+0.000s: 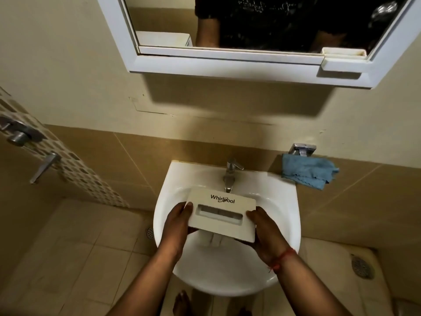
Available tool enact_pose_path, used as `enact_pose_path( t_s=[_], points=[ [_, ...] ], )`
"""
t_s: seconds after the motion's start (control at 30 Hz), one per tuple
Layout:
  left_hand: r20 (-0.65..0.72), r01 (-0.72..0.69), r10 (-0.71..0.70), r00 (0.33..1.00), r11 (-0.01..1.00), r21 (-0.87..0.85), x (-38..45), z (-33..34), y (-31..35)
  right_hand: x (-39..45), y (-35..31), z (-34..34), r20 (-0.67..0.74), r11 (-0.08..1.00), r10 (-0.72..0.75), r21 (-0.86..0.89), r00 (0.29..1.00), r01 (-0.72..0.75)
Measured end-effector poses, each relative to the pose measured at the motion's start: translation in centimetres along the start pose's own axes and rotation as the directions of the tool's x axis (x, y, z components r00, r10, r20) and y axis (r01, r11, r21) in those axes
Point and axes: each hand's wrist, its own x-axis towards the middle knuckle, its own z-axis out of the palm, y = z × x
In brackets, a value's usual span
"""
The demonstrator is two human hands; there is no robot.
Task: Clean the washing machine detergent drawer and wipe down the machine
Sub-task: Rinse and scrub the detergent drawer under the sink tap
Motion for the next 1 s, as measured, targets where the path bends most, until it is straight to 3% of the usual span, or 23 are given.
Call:
enact_pose_path(
  t_s=[0.13,0.2,0.33,0.47,0.6,0.73,0.87,1.0],
  points=[
    [0.020,-0.104,0.102,0.995,0.964,0.243,0.6,0.0,0.5,1.6,1.3,-0.3,-0.044,0.989,0.097,0.113,0.994,-0.092],
    [0.029,-0.177,0.180,0.983,0.907,0.382,0.6,0.1,0.7,2.6,1.3,-0.9,-0.064,0.983,0.163,0.090,0.985,-0.157],
    [0.145,-0.334,0.306,0.941,0.768,0.546,0.2,-0.3,0.2,5.5,-0.7,-2.1,-0.225,0.996,0.079,0.056,0.971,-0.068],
    [0.200,-0.334,0.271,0.942,0.817,0.470,-0.8,-1.8,-1.1,9.5,-1.4,-1.1,-0.144,0.957,0.202,0.240,0.969,-0.164],
    [0.061,-0.187,0.178,0.982,0.955,0.229,-1.0,-3.7,-2.1,12.2,-0.2,1.7,-0.050,0.908,0.311,0.311,0.949,-0.281],
    [-0.080,-0.126,0.133,0.988,0.988,0.085,-1.2,-4.1,-2.0,14.7,1.2,3.5,0.033,0.796,0.395,0.487,0.918,-0.360],
    [-0.180,-0.086,0.093,0.979,0.995,0.043,-1.0,-3.5,-2.1,14.6,2.0,2.5,0.197,0.827,0.397,0.348,0.896,-0.443],
    [-0.192,-0.072,0.079,0.978,0.996,0.047,-0.5,-3.0,-2.3,14.6,1.3,1.7,0.151,0.860,0.415,0.257,0.897,-0.441]
  ],
)
